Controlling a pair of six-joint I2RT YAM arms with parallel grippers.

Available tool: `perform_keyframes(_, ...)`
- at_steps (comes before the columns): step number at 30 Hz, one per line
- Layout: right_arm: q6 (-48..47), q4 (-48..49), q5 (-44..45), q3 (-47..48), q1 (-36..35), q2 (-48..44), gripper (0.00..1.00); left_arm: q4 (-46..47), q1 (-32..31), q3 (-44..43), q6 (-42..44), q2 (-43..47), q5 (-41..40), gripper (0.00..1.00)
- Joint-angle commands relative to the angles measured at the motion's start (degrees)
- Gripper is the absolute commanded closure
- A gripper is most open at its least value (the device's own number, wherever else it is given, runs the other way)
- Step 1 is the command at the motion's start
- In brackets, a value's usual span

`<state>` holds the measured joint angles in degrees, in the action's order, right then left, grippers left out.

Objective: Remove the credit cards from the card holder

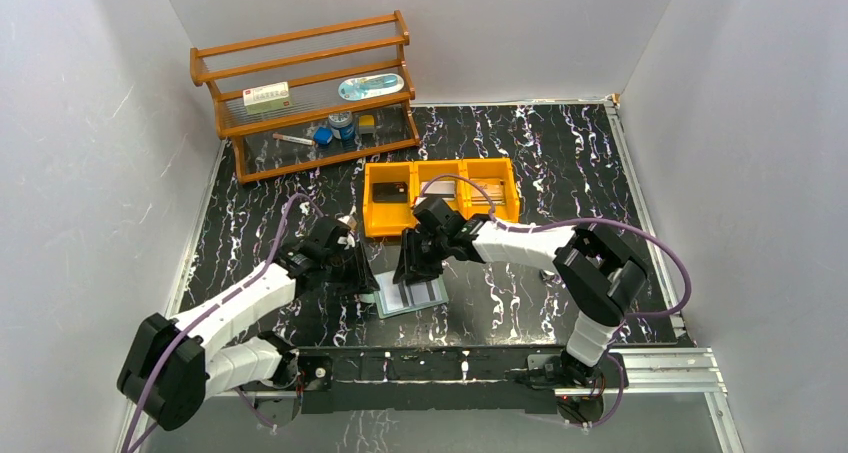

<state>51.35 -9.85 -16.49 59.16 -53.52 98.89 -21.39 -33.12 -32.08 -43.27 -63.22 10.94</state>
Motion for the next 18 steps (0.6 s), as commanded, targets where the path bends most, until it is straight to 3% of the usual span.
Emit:
perform_keyframes(1,-1.0,1.9,0.2,-1.9,1.8,-2.2,0.54,3.0,-0.2,-3.2,0.9,2.1,4.3,0.68)
perform_keyframes(6,-0.9,5.5,-5.3,-3.2,2.8,0.5,0.55,6.4,-0.2,-3.2,0.9,-0.8,8.7,0.65)
perform_keyframes(18,0.4,5.9,-3.8,-6.8,3.1,3.7,0.56,10.4,-0.5,0.9,0.6,-9.8,11.4,0.73)
